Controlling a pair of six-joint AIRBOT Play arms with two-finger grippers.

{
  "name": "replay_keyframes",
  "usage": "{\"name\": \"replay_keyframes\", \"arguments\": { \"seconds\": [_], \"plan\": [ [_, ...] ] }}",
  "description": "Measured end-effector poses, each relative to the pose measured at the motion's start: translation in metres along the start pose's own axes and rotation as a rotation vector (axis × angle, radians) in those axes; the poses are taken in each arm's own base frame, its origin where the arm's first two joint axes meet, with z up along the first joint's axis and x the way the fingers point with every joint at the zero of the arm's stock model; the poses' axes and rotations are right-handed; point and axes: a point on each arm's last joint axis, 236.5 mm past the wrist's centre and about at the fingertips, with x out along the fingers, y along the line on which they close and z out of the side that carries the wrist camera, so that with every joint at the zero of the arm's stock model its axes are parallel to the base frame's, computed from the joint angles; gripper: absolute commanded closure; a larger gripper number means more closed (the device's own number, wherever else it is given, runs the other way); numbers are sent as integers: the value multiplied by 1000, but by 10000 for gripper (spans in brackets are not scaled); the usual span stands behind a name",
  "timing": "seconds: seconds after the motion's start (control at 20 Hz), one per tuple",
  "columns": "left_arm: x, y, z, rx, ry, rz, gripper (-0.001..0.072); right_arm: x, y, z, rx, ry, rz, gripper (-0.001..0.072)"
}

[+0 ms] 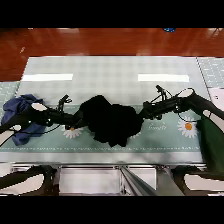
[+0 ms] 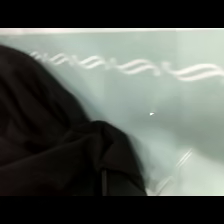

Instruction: Fold the shirts.

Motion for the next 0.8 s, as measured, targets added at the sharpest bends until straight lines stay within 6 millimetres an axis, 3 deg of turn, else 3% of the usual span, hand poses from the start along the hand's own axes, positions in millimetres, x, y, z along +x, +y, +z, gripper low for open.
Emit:
{"name": "replay_keyframes", "arguments": {
  "seconds": [0.1,0.2,0.35,0.45,0.55,0.65,0.8],
  "plan": [
    [-6,-8,8,15,-13,-14,687,-8,14,3,-57,4,11,685],
    [-24,-26,29,52,-58,-44,687,-29,35,17,-136,-36,1,685],
    [-82,-80,80,160,-215,-105,687,-92,84,53,-269,-189,-19,685],
    [-143,-134,112,271,-368,-145,688,-150,130,72,-364,-329,-18,685],
    [-217,-196,128,406,-535,-181,688,-210,177,73,-471,-468,-18,685],
    [-291,-260,123,553,-697,-212,688,-263,219,59,-577,-595,-24,685],
    [-390,-343,80,766,-926,-244,687,-333,272,14,-731,-780,-49,685]
  ]
}}
